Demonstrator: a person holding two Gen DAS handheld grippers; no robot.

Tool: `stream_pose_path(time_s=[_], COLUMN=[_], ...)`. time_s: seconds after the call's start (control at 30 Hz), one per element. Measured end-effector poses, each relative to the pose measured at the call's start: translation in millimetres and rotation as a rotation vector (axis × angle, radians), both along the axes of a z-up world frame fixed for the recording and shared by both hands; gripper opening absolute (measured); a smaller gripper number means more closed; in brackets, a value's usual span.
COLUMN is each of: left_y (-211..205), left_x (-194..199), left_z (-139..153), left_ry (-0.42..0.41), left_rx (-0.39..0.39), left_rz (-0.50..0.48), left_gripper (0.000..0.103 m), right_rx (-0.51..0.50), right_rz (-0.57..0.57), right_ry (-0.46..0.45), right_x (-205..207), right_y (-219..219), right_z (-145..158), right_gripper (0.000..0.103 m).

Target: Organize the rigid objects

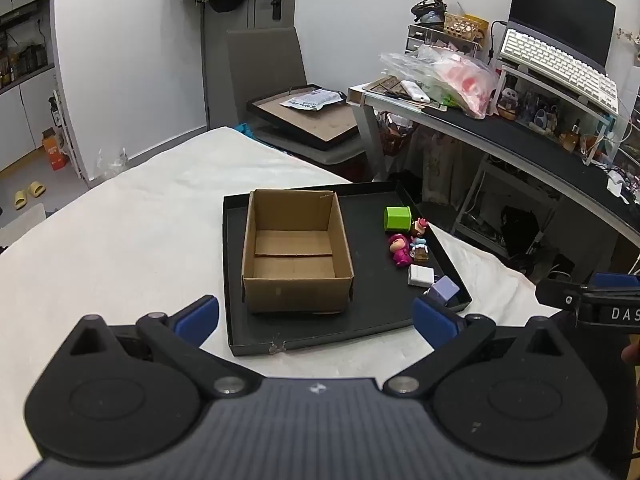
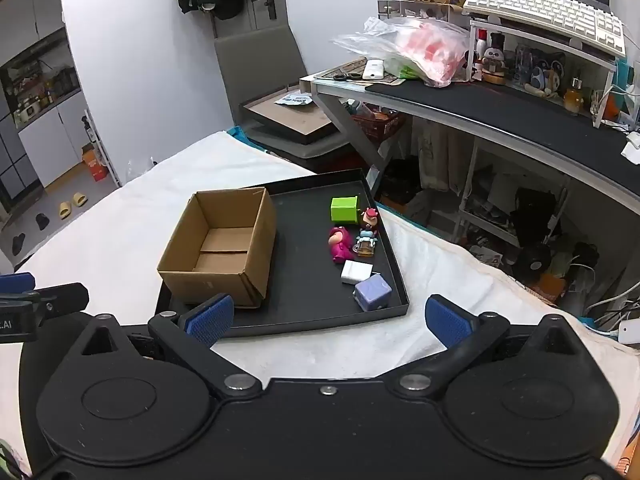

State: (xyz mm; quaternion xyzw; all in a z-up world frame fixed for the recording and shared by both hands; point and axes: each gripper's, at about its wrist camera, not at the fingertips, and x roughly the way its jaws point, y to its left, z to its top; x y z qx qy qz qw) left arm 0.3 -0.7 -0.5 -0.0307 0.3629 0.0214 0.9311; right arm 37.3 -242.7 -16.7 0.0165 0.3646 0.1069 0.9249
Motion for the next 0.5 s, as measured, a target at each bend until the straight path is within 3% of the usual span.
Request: stream_pose_path(time_s=[0.5], left_y=[-3], left_x=[3], left_z=[12], left_ry=[-0.005], left_rx=[-0.028], left_rz=[0.014], left_gripper=[0.102], right_rx=[0.017], right_rz=[-0.007], right_ry=[-0.002], right_x=[-1], right_y=[-2], right_z=[2], right_gripper=[0.103])
